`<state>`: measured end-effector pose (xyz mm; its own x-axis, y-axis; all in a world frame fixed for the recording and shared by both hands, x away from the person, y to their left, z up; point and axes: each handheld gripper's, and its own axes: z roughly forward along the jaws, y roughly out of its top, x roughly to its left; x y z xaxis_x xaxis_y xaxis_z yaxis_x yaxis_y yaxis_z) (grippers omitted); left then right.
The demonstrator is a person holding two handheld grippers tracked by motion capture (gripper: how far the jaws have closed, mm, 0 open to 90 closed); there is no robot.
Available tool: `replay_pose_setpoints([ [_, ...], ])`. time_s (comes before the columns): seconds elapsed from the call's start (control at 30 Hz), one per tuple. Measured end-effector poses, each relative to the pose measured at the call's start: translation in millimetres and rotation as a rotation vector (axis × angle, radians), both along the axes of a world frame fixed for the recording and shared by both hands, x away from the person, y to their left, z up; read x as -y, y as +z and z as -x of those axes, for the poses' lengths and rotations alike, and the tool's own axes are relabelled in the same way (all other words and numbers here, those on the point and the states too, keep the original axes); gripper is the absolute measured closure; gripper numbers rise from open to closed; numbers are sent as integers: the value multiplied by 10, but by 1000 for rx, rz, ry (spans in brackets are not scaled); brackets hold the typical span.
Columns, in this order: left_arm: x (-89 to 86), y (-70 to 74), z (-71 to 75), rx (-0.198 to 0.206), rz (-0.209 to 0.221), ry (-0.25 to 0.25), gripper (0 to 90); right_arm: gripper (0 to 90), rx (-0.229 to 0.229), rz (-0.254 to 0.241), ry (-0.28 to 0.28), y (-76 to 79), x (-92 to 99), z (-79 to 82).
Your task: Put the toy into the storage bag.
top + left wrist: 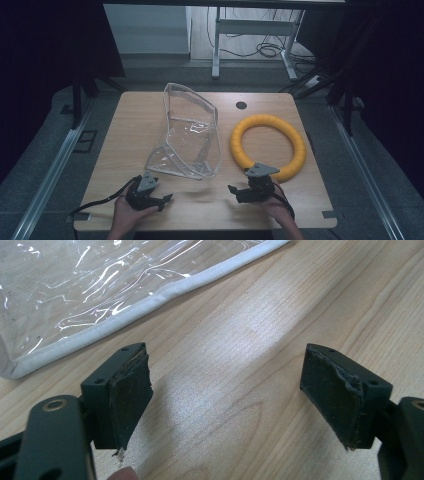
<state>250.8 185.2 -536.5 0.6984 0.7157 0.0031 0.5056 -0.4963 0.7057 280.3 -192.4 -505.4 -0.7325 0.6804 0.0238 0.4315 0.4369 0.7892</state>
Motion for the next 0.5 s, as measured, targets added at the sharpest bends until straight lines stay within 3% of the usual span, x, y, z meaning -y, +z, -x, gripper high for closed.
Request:
replay_pose_setpoints([
  [0.5,2,-1,2,-3,-1,-4,204,214,1,-43,22,-6,32,15],
])
